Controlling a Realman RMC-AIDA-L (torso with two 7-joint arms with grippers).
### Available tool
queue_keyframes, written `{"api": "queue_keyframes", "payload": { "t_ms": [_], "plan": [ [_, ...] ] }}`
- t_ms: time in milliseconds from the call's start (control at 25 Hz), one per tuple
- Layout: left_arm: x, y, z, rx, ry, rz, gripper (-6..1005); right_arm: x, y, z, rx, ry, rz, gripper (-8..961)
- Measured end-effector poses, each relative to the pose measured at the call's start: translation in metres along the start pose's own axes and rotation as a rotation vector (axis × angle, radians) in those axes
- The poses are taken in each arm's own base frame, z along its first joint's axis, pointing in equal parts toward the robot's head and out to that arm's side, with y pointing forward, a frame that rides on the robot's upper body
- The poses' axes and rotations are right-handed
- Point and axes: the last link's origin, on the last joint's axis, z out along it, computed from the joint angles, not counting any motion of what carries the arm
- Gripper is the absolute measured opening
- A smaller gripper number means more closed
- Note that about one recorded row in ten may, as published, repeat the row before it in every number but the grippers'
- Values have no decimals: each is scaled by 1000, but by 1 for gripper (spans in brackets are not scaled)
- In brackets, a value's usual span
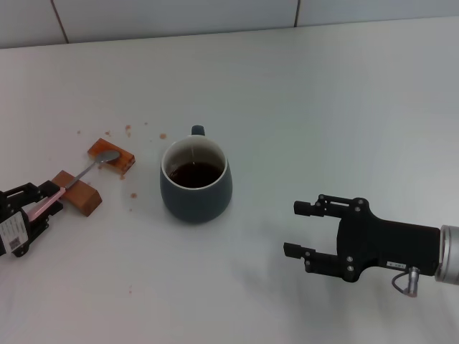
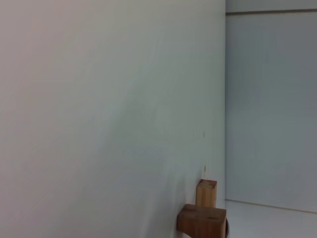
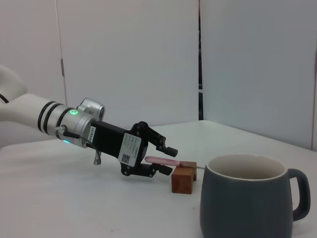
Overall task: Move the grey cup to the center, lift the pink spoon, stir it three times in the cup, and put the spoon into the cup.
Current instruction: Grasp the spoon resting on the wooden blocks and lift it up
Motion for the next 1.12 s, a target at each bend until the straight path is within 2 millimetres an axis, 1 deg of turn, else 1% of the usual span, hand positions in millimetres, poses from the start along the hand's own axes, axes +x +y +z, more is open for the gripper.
{"api": "queue_keyframes", "payload": {
  "t_ms": [240, 600, 1120],
  "plan": [
    [-1, 1, 3, 5, -15, 9, 344, 0, -1, 1, 0, 1, -1, 680],
    [-1, 1, 4, 8, -15, 24, 334, 0, -1, 1, 0, 2, -3, 681],
    [-2, 0, 3, 5, -10, 33, 228, -2, -3, 2, -3, 1, 2, 681]
  ]
}}
